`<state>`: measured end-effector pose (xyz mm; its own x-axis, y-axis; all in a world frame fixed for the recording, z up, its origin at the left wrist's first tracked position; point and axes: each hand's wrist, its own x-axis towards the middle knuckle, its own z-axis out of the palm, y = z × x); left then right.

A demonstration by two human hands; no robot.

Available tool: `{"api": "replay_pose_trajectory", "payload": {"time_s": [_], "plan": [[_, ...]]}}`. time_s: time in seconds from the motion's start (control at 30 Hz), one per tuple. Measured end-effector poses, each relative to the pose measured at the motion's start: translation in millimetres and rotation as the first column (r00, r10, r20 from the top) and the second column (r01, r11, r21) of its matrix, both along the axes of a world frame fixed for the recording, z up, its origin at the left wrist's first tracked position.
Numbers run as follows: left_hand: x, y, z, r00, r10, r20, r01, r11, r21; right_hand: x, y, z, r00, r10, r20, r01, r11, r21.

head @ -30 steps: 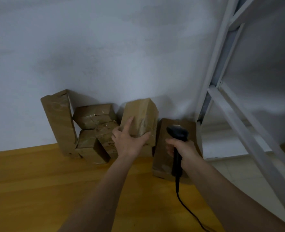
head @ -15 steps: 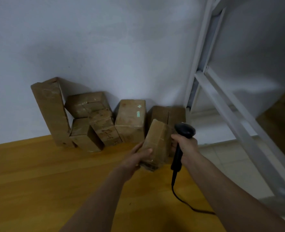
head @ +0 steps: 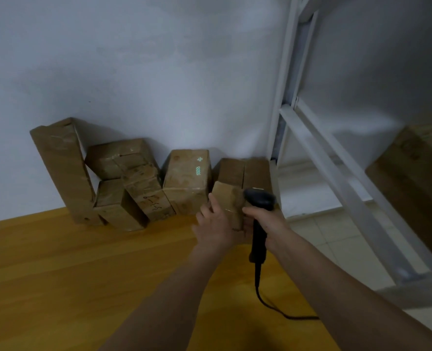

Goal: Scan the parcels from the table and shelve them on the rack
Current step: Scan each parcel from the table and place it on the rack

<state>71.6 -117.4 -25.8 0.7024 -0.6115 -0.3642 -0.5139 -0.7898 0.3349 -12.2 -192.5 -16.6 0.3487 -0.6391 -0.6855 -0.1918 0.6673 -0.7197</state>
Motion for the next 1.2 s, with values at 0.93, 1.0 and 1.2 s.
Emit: {"api": "replay_pose_trajectory", "payload": {"time_s": [0.93, 1.0, 1.2], "plan": [[96.3, 96.6, 33.8, 0.606, 0.036, -0.795, -0.628, 0.634, -0.45, -22.9, 76.6, 80.7, 0.895, 0.39, -0.218, -0.431, 0.63, -0.646], [99.3, 100.7, 32.6, 0.607, 0.025, -0.794, -0.63, 0.625, -0.462, -24.7, 85.8, 80.0, 0.899, 0.395, -0.188, -0.417, 0.646, -0.639], [107.2, 110.5, 22.6, 0.622, -0.036, -0.782, -0.578, 0.652, -0.49, -29.2, 114.3, 76.5, 0.933, 0.287, -0.216, -0.354, 0.636, -0.686]]}}
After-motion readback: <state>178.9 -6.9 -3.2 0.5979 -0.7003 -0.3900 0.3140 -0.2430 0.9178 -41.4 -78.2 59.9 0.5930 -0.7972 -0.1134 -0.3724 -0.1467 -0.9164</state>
